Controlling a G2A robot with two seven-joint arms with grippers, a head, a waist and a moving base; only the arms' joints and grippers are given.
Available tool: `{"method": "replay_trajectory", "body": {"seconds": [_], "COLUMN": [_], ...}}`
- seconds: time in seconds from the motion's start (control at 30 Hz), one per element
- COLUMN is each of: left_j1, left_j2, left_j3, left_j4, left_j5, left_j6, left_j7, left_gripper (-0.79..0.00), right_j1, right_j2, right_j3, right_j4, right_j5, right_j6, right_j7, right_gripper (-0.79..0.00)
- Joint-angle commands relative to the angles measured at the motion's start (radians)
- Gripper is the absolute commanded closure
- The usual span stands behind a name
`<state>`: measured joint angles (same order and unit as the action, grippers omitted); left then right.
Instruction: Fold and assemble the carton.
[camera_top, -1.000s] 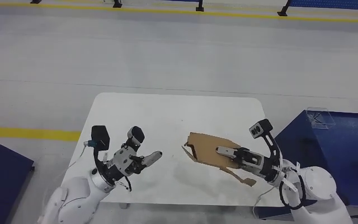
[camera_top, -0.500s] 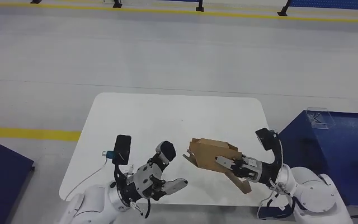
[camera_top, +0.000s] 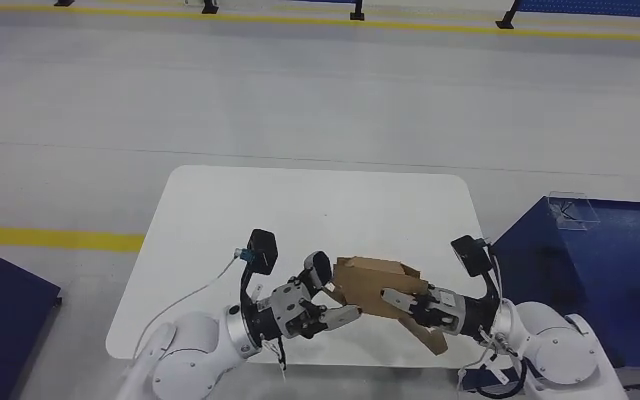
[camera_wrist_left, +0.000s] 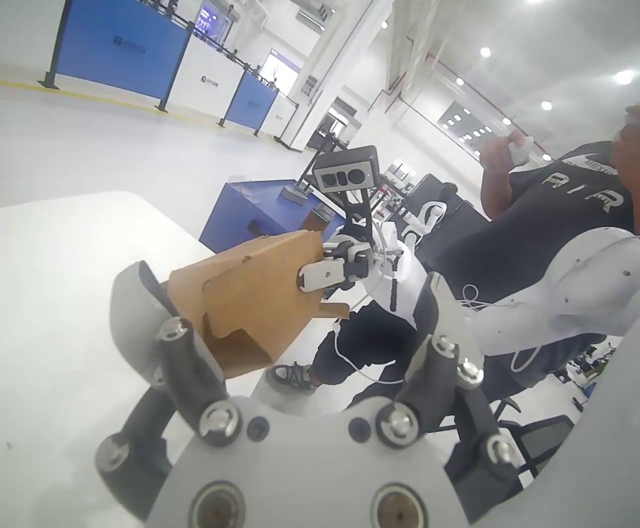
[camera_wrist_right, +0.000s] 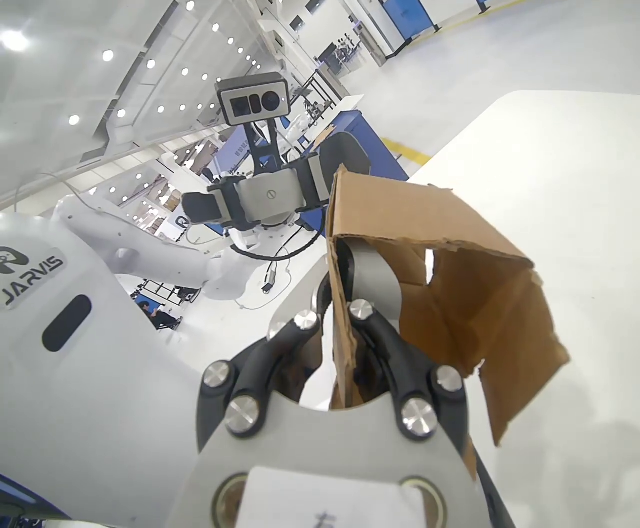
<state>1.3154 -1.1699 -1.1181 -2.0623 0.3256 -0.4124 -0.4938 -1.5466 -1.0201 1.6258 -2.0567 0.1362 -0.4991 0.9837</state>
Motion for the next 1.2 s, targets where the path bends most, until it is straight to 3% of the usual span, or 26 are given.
{"method": "replay_trajectory", "body": {"seconds": [0.0, 0.4, 0.67, 0.8, 0.97, 1.07, 1.17], "left_j1": [0.001, 0.048, 0.041, 0.072, 0.166, 0.223, 0.25], "left_j2": [0.0, 0.007, 0.006, 0.011, 0.024, 0.031, 0.033], "left_j3": [0.005, 0.013, 0.029, -0.024, -0.185, -0.27, -0.27], "left_j4": [-0.006, -0.07, -0.062, -0.104, -0.193, -0.203, -0.175], "left_j5": [-0.006, -0.038, -0.016, -0.043, -0.023, 0.072, 0.083], "left_j6": [-0.009, -0.064, -0.056, -0.082, -0.106, -0.071, -0.009], "left_j7": [0.0, -0.021, -0.015, 0.038, 0.138, 0.16, 0.107], "left_gripper": [-0.785, -0.785, -0.785, -0.785, -0.785, -0.785, -0.785], "right_j1": [0.001, 0.004, 0.008, 0.028, 0.113, 0.172, 0.211], "right_j2": [0.001, 0.007, 0.01, 0.01, 0.01, 0.01, 0.01], "right_j3": [0.0, -0.037, -0.059, -0.061, -0.077, -0.088, -0.098], "right_j4": [-0.002, -0.014, -0.004, 0.04, 0.17, 0.251, 0.297], "right_j5": [-0.002, -0.034, 0.004, 0.174, 0.58, 0.775, 0.847], "right_j6": [0.003, 0.023, 0.056, 0.137, 0.304, 0.426, 0.494], "right_j7": [-0.001, -0.014, -0.029, -0.022, 0.134, 0.24, 0.299], "right_gripper": [0.0, 0.0, 0.0, 0.0, 0.0, 0.0, 0.0]}}
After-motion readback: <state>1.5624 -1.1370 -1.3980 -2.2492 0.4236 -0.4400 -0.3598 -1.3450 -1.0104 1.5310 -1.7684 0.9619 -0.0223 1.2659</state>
